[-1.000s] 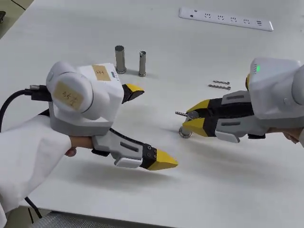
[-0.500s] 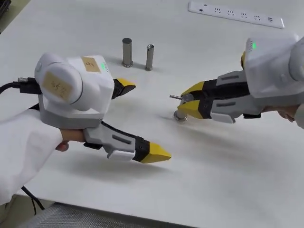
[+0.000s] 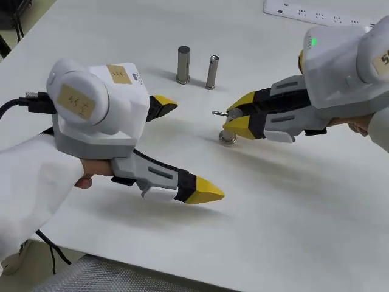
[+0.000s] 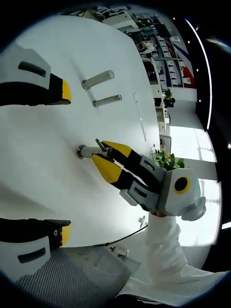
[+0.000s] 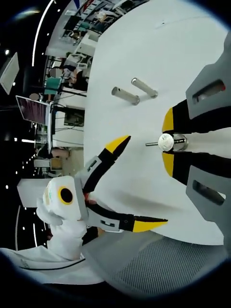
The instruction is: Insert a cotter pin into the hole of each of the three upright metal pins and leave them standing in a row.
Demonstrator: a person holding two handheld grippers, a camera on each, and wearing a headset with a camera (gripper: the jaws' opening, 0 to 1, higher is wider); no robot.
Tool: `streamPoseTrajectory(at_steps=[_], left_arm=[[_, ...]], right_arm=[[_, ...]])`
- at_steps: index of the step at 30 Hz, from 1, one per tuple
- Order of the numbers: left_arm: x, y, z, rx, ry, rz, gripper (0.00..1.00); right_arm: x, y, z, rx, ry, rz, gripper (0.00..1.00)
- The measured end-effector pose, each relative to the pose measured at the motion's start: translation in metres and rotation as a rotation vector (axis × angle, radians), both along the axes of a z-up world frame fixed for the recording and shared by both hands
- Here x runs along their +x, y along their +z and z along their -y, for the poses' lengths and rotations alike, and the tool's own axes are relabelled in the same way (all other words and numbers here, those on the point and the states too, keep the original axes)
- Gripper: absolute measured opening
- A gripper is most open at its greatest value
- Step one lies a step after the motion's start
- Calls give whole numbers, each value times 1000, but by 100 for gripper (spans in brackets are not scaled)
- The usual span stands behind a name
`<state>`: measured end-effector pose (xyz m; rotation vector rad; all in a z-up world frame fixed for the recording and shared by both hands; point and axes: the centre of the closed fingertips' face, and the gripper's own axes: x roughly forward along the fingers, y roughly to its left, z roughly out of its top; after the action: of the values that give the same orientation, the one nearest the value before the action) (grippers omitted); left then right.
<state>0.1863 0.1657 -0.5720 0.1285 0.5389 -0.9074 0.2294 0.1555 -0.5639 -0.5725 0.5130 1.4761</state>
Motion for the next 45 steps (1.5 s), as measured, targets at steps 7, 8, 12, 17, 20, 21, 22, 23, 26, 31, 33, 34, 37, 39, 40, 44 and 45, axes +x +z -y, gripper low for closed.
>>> streamPoseTrajectory(at_steps=[7, 8, 12, 17, 20, 21, 22, 23, 26, 31, 33, 34, 37, 39, 40, 44, 45], left_arm=[[0, 1, -2, -19, 20, -4, 98], [0, 1, -3, -20, 21, -3, 98], [0, 1, -3, -22, 21, -3, 98], [-2, 0, -2, -19, 13, -6, 98], [-2, 1, -2, -22, 12, -9, 98], [-2, 1, -1, -22, 10, -7, 98], [-2, 1, -1, -24, 9, -8, 98], [-2, 1, -1, -25, 8, -8, 98], [-2, 0, -1, -21, 7, -13, 98], [-2, 1, -1, -20, 8, -16, 98], [-2, 1, -1, -17, 8, -15, 98], [-2, 1, -1, -16, 9, -16, 98], [-1, 3, -2, -15, 16, -16, 97], [-1, 5, -2, -18, 19, -17, 97], [-1, 7, -2, -20, 19, -17, 97], [-2, 10, -2, -24, 21, -20, 97], [-2, 11, -2, -23, 20, -19, 97]], right_arm=[[1, -2, -7, -8, -21, -13, 8], [1, -2, -7, -10, -24, -12, 8], [3, -2, -7, -11, -36, -7, 8], [2, -5, -6, -14, -35, -17, 8], [4, -5, -6, -8, -46, -20, 8], [4, -5, -6, -6, -52, -22, 8], [4, -5, -6, -6, -53, -23, 8], [4, -5, -6, -4, -58, -23, 8], [4, -5, -7, 1, -43, -7, 8], [4, -5, -7, -1, -41, -11, 9], [4, -5, -6, -3, -44, -8, 9], [3, -4, -7, 6, -46, -17, 11], [2, -1, -7, 34, -61, -15, 23], [1, 4, -6, 53, -78, -24, 30], [1, 8, -5, 66, -88, -23, 33], [-1, 18, 2, 116, -139, -55, 41], [-5, 24, 4, 151, -159, -90, 44]])
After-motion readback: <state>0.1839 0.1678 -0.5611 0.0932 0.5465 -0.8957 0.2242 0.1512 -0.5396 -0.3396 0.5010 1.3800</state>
